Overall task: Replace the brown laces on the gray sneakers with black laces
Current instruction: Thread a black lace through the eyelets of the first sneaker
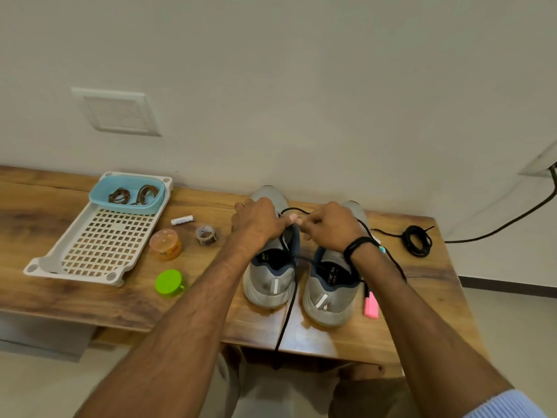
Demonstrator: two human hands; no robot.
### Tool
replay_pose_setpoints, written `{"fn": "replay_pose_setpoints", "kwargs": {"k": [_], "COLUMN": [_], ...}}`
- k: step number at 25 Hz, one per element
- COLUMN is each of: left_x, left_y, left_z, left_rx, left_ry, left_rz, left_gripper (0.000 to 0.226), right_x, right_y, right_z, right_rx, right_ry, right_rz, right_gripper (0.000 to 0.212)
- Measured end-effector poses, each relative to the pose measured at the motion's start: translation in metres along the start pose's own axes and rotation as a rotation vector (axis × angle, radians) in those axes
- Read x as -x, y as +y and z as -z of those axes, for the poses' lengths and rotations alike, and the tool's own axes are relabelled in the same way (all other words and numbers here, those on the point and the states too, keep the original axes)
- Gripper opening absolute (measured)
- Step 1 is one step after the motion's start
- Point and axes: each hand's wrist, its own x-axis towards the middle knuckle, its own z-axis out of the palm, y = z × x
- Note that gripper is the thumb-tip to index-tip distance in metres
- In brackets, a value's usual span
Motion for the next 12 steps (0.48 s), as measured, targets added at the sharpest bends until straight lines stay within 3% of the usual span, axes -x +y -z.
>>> {"fn": "replay_pose_setpoints", "kwargs": {"k": [3,6,9,12], "left_x": [-0.003,0.002,0.003,0.003], "left_y": [-0.001,-0.002,0.001,0.0], "left_z": [-0.001,-0.003,-0.003,0.0], "left_rx": [-0.029,-0.041,-0.075,-0.052], "left_ry": [0.028,0.027,0.033,-0.017], "left_rz": [0.015,0.043,0.02,0.02], "left_gripper": [0.046,0.04,0.036,0.034], "right_x": [-0.005,-0.002,0.006,0.007], "right_y": [-0.011,-0.019,-0.024,-0.027], "right_z": [-0.003,-0.003,-0.014,-0.023], "right_rx": [0.009,0.026,0.212,0.231], "right_ry": [-0.114,-0.177,-0.107,0.016], "right_rz": [0.034,0.014,0.044,0.038], "right_gripper": [0.022,0.03,0.036,0.039]}}
